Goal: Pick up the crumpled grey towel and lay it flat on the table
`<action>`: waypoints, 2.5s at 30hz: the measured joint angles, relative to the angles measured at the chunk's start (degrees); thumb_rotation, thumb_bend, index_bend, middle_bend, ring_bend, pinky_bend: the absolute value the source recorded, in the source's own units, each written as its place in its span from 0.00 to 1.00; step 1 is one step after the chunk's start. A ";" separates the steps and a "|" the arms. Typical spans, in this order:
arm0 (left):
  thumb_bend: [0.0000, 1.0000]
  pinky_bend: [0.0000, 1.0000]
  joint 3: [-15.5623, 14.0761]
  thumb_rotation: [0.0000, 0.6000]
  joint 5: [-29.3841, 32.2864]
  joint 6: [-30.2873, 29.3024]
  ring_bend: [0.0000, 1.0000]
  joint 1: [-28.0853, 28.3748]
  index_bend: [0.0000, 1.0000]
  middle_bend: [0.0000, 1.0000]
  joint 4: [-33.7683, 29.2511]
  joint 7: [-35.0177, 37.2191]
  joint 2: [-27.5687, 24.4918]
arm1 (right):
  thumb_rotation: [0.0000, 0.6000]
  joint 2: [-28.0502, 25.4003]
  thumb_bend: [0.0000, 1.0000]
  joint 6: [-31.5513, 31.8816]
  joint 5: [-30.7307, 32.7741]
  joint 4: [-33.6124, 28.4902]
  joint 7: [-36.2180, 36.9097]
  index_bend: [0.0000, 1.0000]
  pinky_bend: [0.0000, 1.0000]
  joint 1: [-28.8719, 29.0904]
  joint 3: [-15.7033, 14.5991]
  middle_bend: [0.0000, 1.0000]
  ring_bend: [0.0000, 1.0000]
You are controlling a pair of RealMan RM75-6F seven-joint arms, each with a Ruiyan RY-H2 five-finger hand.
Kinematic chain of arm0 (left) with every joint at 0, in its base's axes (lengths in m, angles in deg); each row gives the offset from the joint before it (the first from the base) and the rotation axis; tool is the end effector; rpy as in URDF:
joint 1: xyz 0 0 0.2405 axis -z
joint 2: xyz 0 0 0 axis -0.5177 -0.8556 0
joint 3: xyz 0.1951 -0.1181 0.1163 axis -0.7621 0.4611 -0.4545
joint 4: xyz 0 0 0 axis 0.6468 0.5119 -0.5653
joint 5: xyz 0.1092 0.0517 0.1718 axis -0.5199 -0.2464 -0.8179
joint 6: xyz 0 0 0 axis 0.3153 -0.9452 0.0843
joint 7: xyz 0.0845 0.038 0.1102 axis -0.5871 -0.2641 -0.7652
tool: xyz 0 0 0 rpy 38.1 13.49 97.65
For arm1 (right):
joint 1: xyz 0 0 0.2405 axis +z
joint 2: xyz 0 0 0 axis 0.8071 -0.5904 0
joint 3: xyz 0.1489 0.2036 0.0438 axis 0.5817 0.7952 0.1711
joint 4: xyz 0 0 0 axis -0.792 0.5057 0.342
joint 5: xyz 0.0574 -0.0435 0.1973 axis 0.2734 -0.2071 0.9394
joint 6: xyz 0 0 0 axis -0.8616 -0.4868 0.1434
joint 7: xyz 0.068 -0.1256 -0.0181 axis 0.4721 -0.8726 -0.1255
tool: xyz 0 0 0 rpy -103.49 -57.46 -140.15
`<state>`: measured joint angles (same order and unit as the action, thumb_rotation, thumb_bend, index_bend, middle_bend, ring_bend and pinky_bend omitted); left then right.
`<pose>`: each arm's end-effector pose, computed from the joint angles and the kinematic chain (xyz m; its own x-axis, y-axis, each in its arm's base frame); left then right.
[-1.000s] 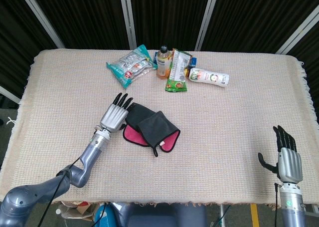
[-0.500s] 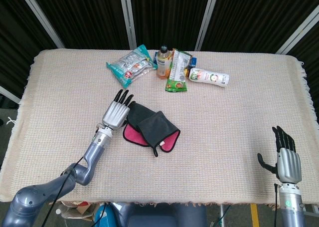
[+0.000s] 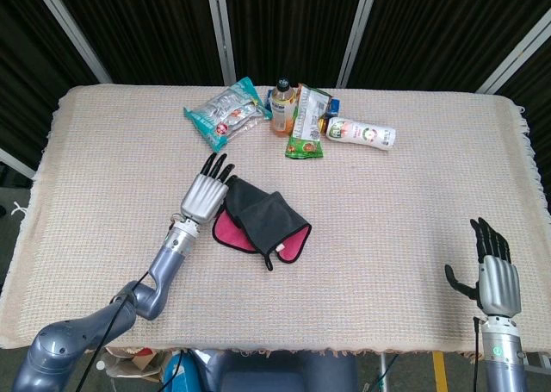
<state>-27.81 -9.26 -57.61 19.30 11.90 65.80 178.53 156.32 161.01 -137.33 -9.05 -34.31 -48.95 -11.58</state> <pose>-0.1293 0.3977 -0.0800 0.5789 -0.1088 0.8081 0.7011 -0.4397 -0.5614 -0.3142 -0.1992 0.1093 0.1036 0.0503 0.9933 -0.9846 0.1468 0.0952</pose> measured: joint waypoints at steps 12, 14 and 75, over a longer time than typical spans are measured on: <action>0.29 0.00 -1.12 1.00 -2.50 -2.90 0.01 0.37 0.33 0.19 1.91 4.04 1.33 | 1.00 0.22 0.33 -0.35 -0.09 0.01 -0.44 0.00 0.00 0.08 -0.31 0.00 0.00; 0.32 0.00 -1.31 1.00 -2.68 -2.83 0.01 0.44 0.34 0.19 2.03 4.00 1.43 | 1.00 0.22 0.33 -0.30 -0.17 -0.01 -0.40 0.00 0.00 -0.01 -0.43 0.00 0.00; 0.53 0.00 9.42 1.00 7.44 7.09 0.01 8.38 0.65 0.25 -20.07 -10.17 -9.31 | 1.00 -1.16 0.33 -9.65 3.47 -3.59 -0.66 0.00 0.00 6.47 3.26 0.00 0.00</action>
<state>-18.39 -1.82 -50.52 27.68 -8.17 55.63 169.22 155.16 151.35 -133.86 -12.64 -34.97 -42.47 -8.32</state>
